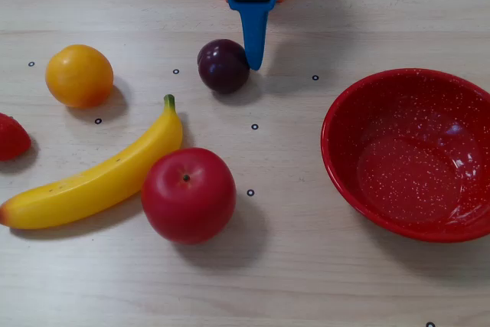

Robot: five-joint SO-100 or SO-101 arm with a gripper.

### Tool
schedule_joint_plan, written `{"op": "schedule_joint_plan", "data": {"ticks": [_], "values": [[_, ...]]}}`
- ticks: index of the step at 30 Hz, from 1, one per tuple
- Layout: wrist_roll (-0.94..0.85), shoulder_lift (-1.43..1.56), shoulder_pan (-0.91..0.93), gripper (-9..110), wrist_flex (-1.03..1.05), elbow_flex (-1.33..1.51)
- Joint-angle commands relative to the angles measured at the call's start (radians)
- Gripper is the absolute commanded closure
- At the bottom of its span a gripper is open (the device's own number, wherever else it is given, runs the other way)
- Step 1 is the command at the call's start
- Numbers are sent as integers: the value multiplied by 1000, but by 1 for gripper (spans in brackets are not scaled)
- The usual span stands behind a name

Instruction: Put the plum in the red bowl.

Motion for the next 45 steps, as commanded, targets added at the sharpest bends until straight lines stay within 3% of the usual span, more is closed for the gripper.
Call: {"op": "schedule_joint_plan", "data": {"ticks": [1,8,15,22,27,37,45], "values": [[37,-49,0,101,25,-166],[44,-161,41,101,46,-364],[121,-245,51,101,247,-565],[192,-414,-48,76,537,-765],[247,-551,-138,68,704,-864],[419,-739,-296,56,713,-914],[480,-927,-311,52,704,-928]]}}
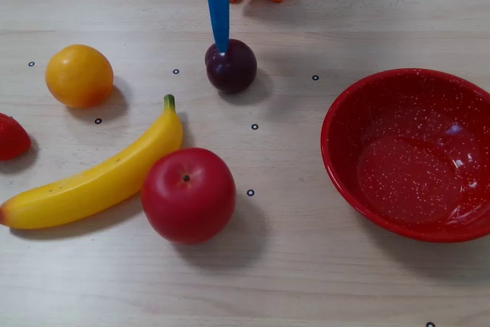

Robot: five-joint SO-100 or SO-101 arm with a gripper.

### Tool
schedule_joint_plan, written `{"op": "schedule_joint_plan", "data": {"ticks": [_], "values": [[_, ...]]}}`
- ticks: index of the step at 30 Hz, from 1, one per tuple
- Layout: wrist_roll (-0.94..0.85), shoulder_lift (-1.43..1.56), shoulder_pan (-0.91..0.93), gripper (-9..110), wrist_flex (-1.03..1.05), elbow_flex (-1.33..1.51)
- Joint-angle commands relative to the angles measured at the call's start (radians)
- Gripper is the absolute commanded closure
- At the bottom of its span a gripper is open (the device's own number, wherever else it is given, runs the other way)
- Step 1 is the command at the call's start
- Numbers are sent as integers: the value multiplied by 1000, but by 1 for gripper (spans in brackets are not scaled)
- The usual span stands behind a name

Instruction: Put the plum in the red bowl.

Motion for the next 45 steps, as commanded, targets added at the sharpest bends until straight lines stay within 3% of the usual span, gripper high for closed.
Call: {"op": "schedule_joint_plan", "data": {"ticks": [1,20,45], "values": [[43,-26,-12,51,12,-89],[179,-290,-9,49,-169,-78],[264,-370,-12,50,-287,15]]}}
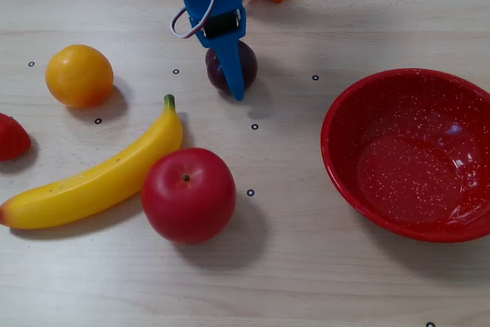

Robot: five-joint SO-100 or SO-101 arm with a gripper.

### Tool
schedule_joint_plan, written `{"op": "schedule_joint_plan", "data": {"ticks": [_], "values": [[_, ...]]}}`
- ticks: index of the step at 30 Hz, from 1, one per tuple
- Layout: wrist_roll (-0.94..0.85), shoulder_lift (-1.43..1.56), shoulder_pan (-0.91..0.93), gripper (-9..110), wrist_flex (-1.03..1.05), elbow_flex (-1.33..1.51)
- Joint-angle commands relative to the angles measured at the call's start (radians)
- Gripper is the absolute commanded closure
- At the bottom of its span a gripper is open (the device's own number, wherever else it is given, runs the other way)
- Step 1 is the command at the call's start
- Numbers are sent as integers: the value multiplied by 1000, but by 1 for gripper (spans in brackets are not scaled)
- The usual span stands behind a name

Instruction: Put the plum in the red bowl.

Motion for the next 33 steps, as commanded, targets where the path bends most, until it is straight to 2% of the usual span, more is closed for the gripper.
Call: {"op": "schedule_joint_plan", "data": {"ticks": [1,11,16,19,21,23,27,33], "values": [[41,8,-11,50,-12,-21],[49,3,-9,51,-52,9],[46,-5,-8,56,-84,12],[52,-6,-9,69,-103,12],[54,-8,-9,89,-114,12],[54,-6,-12,101,-112,8],[54,11,-21,101,-74,-12],[-26,67,-9,101,133,-219]]}}
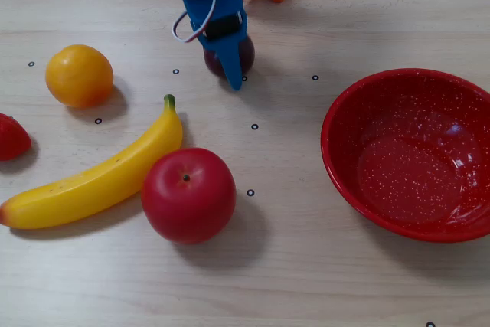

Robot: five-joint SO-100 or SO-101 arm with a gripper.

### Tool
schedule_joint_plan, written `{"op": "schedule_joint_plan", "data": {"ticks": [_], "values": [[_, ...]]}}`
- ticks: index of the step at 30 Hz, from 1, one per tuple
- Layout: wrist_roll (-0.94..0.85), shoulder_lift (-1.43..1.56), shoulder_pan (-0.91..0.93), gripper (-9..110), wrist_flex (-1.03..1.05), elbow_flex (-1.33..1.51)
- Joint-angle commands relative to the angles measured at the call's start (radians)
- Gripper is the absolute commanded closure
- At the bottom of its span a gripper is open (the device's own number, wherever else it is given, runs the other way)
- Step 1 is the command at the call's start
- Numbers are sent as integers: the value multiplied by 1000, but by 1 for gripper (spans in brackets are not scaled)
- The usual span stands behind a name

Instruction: Put the plum in the red bowl.

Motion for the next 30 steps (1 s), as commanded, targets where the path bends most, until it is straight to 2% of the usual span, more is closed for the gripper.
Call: {"op": "schedule_joint_plan", "data": {"ticks": [1,9,18,28,29,30], "values": [[-67,97,-3,101,104,-190],[-190,127,89,101,241,-518],[-428,110,391,101,225,-859],[-635,-147,699,101,156,-1129],[-646,-189,716,100,155,-1155],[-650,-232,732,95,160,-1178]]}}
